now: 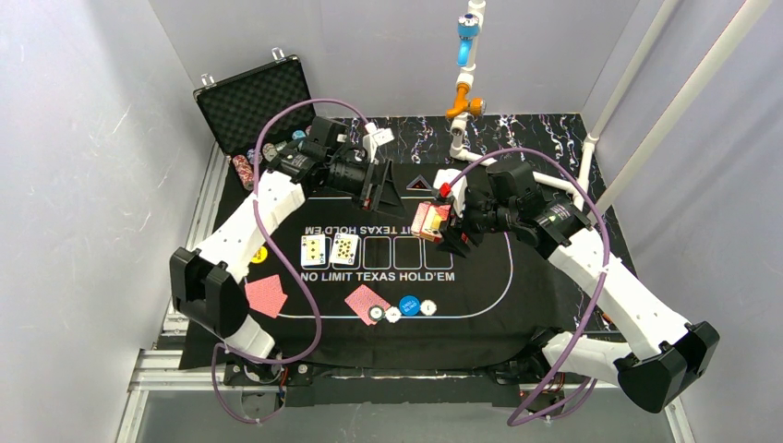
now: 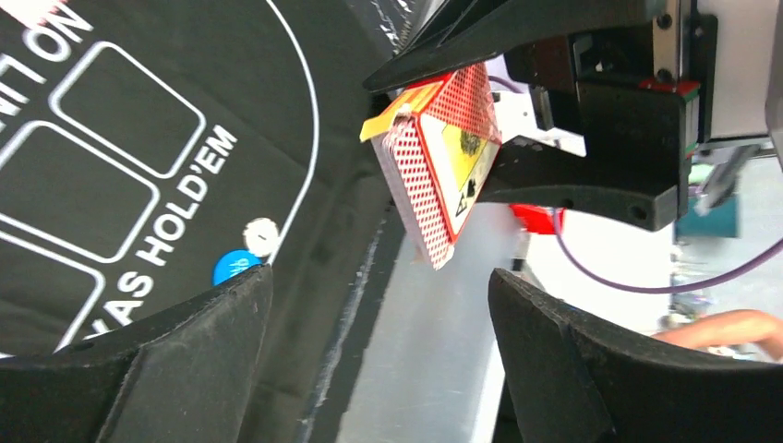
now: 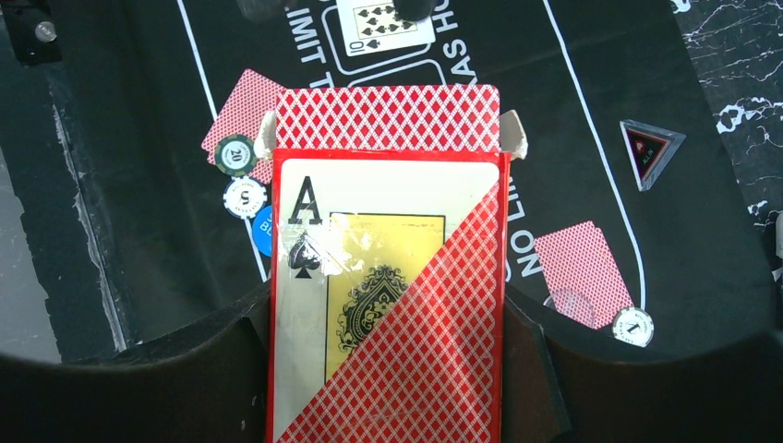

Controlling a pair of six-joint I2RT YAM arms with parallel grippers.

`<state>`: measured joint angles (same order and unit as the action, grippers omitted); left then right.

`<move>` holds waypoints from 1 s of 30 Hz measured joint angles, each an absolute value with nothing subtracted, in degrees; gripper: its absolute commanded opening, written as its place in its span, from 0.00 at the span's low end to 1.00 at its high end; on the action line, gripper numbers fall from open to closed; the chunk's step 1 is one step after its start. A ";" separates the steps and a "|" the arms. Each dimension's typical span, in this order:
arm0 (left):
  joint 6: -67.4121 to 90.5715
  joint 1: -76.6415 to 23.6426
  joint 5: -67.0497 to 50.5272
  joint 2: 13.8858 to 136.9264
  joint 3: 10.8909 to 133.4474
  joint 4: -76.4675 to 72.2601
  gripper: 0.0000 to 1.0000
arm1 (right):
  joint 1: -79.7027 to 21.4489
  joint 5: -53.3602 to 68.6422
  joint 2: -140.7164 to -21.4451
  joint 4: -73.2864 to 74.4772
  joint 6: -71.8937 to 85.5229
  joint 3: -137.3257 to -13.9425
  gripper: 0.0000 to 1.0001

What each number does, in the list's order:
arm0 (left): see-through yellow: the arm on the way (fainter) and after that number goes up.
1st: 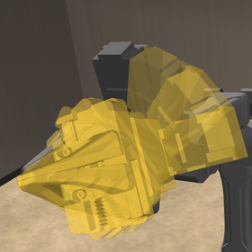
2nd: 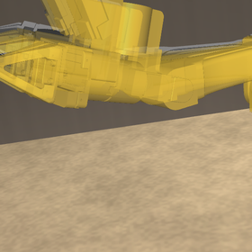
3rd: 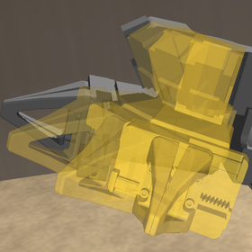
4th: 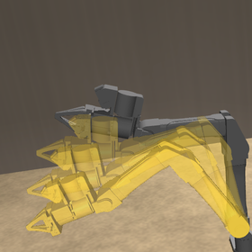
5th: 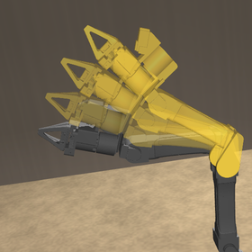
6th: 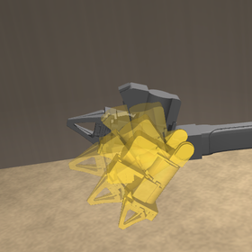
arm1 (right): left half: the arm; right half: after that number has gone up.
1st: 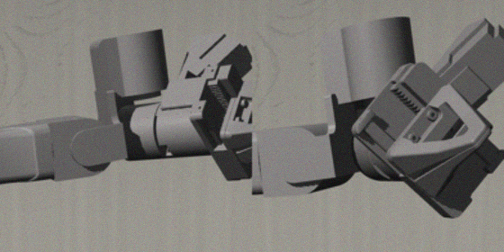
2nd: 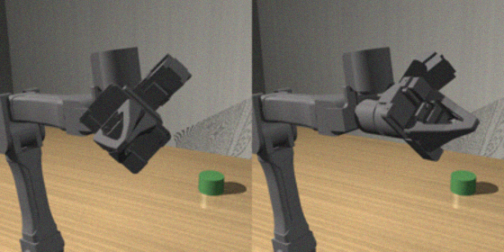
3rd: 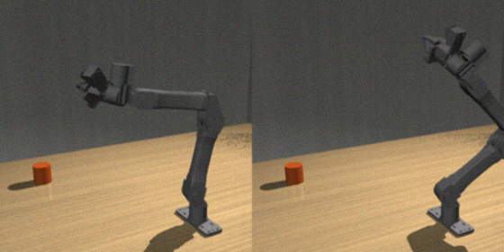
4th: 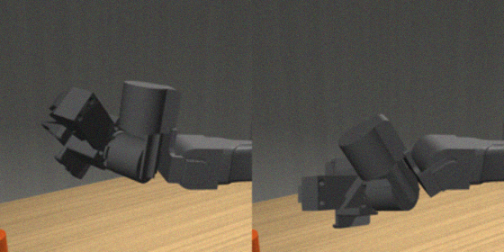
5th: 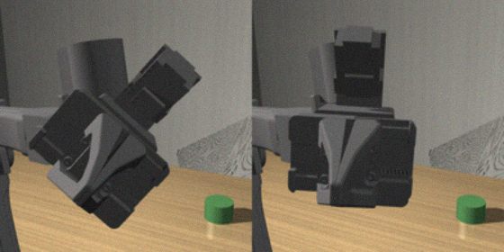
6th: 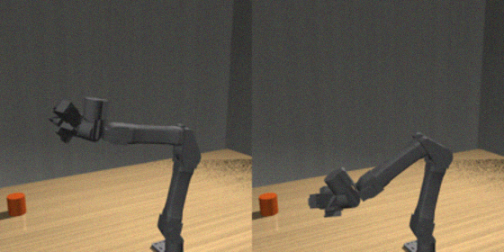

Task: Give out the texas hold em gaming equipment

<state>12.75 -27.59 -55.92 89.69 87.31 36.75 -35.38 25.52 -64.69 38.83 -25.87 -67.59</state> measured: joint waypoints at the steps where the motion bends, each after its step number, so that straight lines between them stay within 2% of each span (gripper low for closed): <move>1: 14.33 -27.83 -56.47 90.11 87.09 35.99 0.81 | -35.40 25.58 -64.66 38.81 -25.89 -67.59 0.01; 6: 20.93 -29.45 -57.65 92.07 86.21 32.97 0.71 | -35.88 26.35 -64.64 38.09 -25.87 -67.59 0.01; 14: 24.73 -30.20 -58.24 94.08 85.43 31.70 0.35 | -36.56 26.72 -64.84 37.98 -25.96 -67.59 0.01; 18: 24.21 -29.98 -59.07 93.86 84.88 31.92 0.25 | -36.56 26.28 -64.97 39.11 -26.17 -67.59 0.01; 21: 23.03 -29.45 -59.18 93.82 84.82 32.75 0.28 | -36.56 26.09 -64.97 39.53 -26.17 -67.59 0.01; 22: 22.72 -29.19 -59.20 93.78 84.82 33.10 0.34 | -36.56 26.06 -64.97 39.55 -26.17 -67.59 0.01; 25: 21.56 -28.45 -59.59 93.54 84.79 33.45 0.59 | -36.56 26.20 -64.97 39.24 -26.17 -67.59 0.01; 26: 21.41 -28.18 -59.79 93.38 84.79 33.34 0.63 | -36.56 26.37 -64.97 38.89 -26.15 -67.59 0.01; 30: 21.71 -28.12 -60.71 92.36 84.64 31.97 0.62 | -36.56 26.81 -64.97 38.24 -26.09 -67.59 0.01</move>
<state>21.71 -28.12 -60.71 92.36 84.64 31.97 -36.56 26.81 -64.97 38.24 -26.09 -67.59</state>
